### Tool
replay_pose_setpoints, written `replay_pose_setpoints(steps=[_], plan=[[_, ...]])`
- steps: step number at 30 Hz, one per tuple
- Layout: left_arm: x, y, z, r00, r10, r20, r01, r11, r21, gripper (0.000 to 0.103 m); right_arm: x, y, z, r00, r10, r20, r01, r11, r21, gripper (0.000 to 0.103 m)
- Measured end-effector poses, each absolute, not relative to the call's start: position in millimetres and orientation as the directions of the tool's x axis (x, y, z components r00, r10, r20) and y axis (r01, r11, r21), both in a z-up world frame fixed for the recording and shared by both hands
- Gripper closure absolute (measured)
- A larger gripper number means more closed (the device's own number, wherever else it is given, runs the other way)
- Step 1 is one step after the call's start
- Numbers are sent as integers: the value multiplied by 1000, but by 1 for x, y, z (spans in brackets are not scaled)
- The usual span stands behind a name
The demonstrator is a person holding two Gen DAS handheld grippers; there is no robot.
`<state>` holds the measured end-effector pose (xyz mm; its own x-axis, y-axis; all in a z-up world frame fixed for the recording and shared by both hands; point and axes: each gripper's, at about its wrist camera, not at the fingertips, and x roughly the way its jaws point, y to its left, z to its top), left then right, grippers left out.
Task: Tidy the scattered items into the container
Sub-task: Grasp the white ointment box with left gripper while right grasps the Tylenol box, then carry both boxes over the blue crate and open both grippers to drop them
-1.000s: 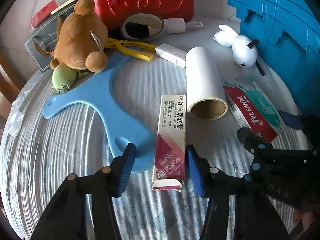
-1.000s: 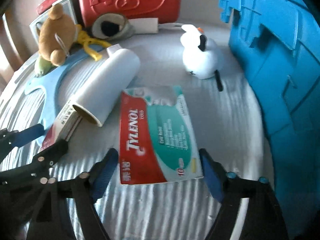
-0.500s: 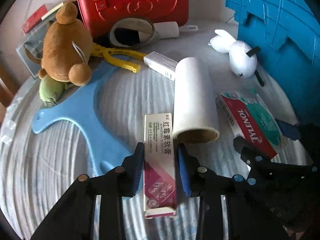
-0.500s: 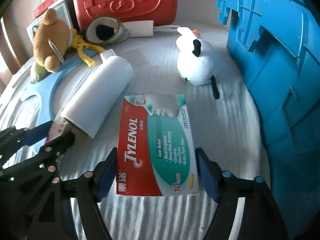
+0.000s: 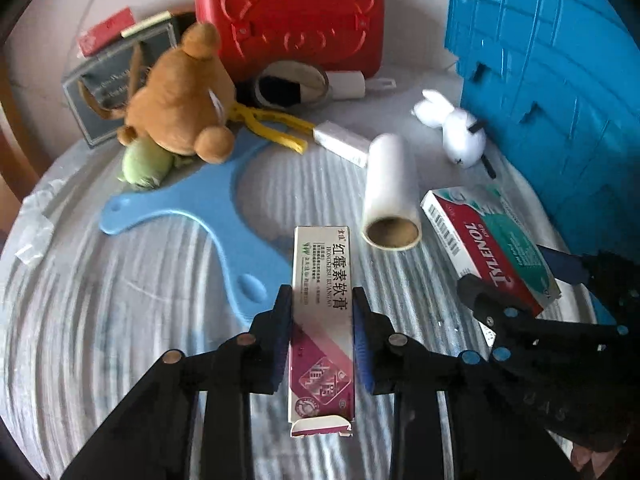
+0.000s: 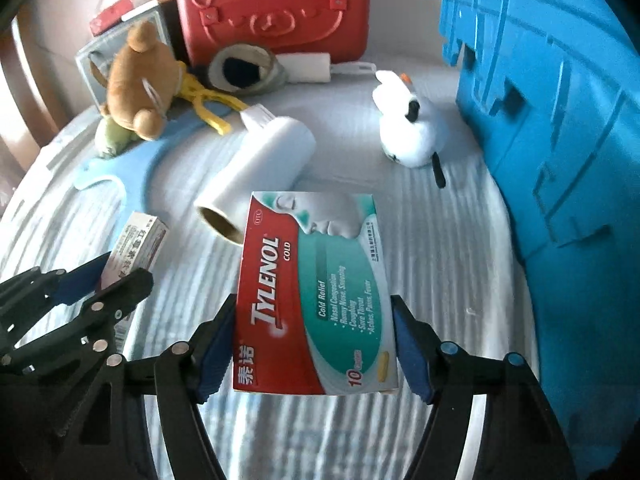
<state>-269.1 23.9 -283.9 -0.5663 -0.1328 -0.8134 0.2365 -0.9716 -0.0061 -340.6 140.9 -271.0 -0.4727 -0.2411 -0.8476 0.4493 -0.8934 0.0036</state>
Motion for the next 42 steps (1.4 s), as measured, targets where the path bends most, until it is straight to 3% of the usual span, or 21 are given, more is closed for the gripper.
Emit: replay_pose_setpoints(steps=[8,16,23,28,34,42], plan=[[-244,9,-206,-648,-158,-745,228,-974,8,76,-312,127,-196,-549,-271,-790,451,-892,-8,32],[-228,5,-106,-754,-169,-635,210,-978,10,76,-288,124,-79,-660,-303,-688,430,-903,-15,32],[-249,51,-25,-818,-117,-563,130,-991,18,76,-289,163,16,-718,-302,-627,399,-917,-15,32],[-285,118,18,-841,-59,-538,60,-998,16,76,-311,229,61,-767,-221,-602,326,-943,-69,32],[-354,228,35,-815,32,-579,-15,-999,-33,76,-360,335,82,-795,-100,-598,250,-953,-174,32],[-468,343,-15,-628,22,-778,5,-999,-32,76,-464,449,35,-681,-55,-730,266,-948,-177,32]])
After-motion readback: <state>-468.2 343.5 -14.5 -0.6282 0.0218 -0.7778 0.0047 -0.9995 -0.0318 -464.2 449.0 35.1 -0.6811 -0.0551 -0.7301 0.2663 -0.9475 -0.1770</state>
